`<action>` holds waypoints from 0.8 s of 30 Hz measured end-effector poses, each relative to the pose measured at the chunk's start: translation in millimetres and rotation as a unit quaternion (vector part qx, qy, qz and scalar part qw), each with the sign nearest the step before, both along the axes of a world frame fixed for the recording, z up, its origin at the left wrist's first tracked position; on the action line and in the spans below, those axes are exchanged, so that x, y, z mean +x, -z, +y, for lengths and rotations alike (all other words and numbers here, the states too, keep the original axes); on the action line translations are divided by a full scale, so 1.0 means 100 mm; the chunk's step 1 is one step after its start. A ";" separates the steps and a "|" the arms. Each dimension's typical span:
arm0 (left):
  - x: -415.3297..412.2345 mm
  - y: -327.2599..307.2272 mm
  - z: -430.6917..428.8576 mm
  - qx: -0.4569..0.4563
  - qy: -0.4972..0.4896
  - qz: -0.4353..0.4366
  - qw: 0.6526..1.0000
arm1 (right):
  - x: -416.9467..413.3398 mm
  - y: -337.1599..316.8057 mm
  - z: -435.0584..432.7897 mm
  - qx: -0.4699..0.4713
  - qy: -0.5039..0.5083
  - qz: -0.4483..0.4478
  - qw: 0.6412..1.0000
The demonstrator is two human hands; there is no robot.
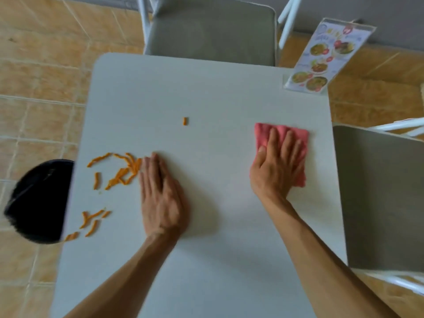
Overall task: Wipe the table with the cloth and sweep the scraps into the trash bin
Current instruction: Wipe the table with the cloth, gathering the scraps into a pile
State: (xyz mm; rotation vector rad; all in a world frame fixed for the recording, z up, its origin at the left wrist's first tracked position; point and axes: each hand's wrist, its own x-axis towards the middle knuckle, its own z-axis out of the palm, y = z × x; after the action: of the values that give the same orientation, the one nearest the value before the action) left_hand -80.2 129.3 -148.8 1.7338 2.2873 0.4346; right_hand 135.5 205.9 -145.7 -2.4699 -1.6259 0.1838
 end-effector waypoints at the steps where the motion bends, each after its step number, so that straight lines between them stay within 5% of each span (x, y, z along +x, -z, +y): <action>1: -0.02 -0.01 -0.01 0.001 0.004 0.000 1.000 | -0.14 -0.03 0.08 -0.020 0.010 0.018 1.000; 9: -0.19 -0.07 -0.10 0.019 0.044 -0.033 0.998 | -1.38 -0.13 0.74 -0.087 -0.186 0.047 0.978; 16: -0.60 -0.07 -0.67 0.021 0.139 -0.033 0.989 | -2.03 0.00 0.29 -0.038 -0.495 -0.003 0.868; 19: -0.60 -0.08 -0.62 0.016 0.133 -0.026 0.991 | -1.67 0.04 0.38 0.018 -0.435 -0.031 0.900; 24: -0.60 -0.06 -0.65 0.004 0.135 -0.020 0.991 | -1.07 0.03 0.09 0.004 -0.134 -0.010 0.991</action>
State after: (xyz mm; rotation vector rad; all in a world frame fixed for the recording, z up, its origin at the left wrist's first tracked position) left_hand -140.6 63.8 -143.0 1.9813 1.9868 0.4189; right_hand 28.4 214.8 -148.7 -2.2449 -1.9596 0.1892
